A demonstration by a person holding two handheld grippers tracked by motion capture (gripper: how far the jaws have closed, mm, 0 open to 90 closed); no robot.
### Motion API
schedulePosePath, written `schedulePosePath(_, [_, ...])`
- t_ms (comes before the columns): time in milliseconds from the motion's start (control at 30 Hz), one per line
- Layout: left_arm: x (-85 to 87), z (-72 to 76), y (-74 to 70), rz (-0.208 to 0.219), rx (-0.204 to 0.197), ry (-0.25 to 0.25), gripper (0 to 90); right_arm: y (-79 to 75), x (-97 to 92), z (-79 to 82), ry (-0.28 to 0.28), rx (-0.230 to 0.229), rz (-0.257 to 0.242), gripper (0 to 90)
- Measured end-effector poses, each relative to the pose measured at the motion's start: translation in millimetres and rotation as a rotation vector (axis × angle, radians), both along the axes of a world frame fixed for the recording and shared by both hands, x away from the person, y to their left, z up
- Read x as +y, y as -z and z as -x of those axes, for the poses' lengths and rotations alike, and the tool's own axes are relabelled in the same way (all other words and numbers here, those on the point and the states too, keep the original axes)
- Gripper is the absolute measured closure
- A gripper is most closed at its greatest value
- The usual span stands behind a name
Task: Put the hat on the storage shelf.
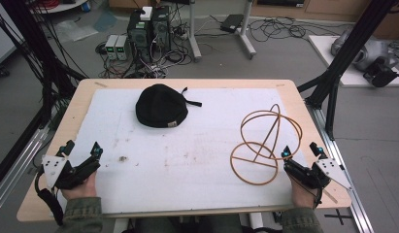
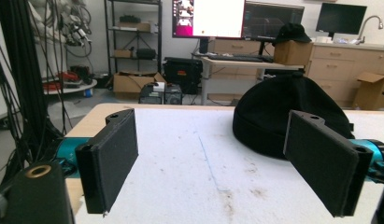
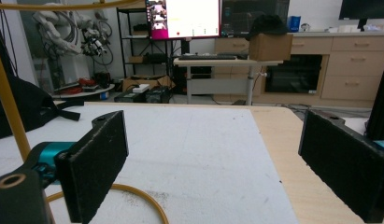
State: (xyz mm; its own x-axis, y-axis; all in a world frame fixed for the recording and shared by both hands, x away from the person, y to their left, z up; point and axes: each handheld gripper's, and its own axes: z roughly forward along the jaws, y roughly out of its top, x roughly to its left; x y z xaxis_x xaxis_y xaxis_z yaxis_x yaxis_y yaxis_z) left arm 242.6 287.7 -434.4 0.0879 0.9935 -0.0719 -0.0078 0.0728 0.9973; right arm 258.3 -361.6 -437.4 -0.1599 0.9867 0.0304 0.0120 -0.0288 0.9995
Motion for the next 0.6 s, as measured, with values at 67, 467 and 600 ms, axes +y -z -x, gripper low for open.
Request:
schedulePosePath(67, [-0.7, -0.3, -0.3, 0.003, -0.001, 0.006, 17.8, -0.3, 0.1, 0.4, 0.000, 0.001, 0.007, 7.4])
schedulePosePath(467, [-0.8, -1.7, -1.0, 0.011, -0.007, 0.011, 16.9, 0.1, -1.9, 2.0, 0.007, 0.011, -0.005, 7.3])
schedulePosePath(600, [-2.2, -3.2, -1.0, 0.013, 0.001, 0.019, 16.8, 0.1, -2.2, 2.4, 0.005, 0.009, -0.006, 7.4])
